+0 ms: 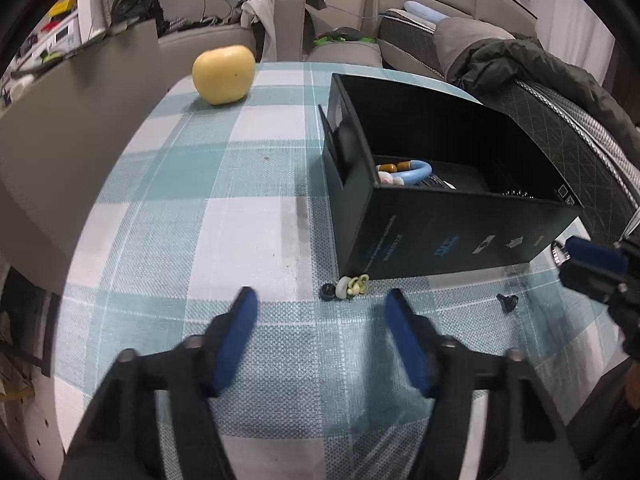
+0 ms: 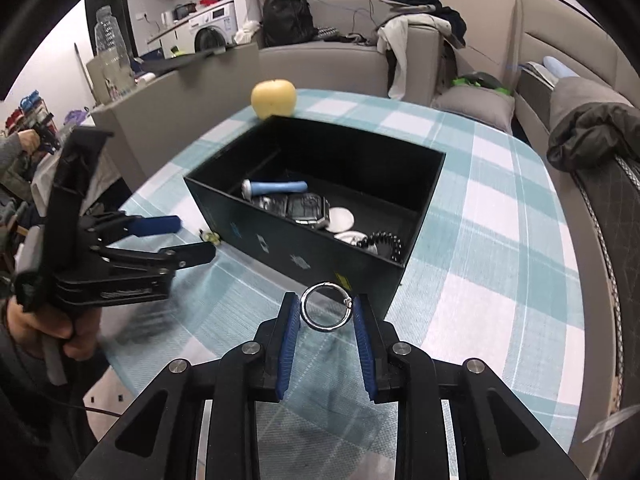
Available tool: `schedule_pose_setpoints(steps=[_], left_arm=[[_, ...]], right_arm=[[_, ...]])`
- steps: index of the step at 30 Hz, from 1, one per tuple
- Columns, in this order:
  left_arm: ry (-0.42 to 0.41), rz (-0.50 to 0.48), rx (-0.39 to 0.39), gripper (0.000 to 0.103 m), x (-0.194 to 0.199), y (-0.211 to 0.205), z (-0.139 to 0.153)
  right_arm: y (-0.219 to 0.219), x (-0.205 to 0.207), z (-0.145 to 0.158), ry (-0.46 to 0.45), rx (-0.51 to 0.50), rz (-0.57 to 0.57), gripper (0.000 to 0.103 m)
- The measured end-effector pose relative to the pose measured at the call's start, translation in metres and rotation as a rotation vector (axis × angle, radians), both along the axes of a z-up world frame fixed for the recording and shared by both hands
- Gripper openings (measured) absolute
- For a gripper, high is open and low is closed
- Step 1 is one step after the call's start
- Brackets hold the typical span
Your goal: Organize jewelry
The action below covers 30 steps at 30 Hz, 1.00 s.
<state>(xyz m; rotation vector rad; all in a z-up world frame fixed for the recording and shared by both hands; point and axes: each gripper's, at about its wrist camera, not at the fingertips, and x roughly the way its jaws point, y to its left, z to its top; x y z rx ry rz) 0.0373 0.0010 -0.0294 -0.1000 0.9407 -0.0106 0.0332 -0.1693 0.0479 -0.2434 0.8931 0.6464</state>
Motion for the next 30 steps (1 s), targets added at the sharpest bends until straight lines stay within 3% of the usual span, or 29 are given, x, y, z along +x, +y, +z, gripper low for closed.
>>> schedule_pose_setpoints(steps=[4,7,8,20,30], left_arm=[[-0.009,-0.005,0.022,0.043,0.003,-0.003,-0.001],[-0.014,-0.026,0.036,0.015,0.002,-0.005,0.0],[-0.015,-0.027,0.036,0.013,0.001,-0.005,0.0],[-0.14,-0.088,0.029,0.011,-0.022,-0.009,0.03],[-0.315,-0.124,-0.018,0.011,-0.039,-0.007,0.071]], right_arm=[[-0.002,-0.003,0.001,-0.002,0.007,0.001,0.026],[-0.002,-0.003,0.0,-0.001,0.009,0.0,0.026],[-0.003,-0.002,-0.001,-0.001,0.008,-0.001,0.026],[-0.01,-0.001,0.01,-0.034,0.057,-0.031,0.026],[-0.014,-0.004,0.031,-0.117,0.174,-0.036,0.026]])
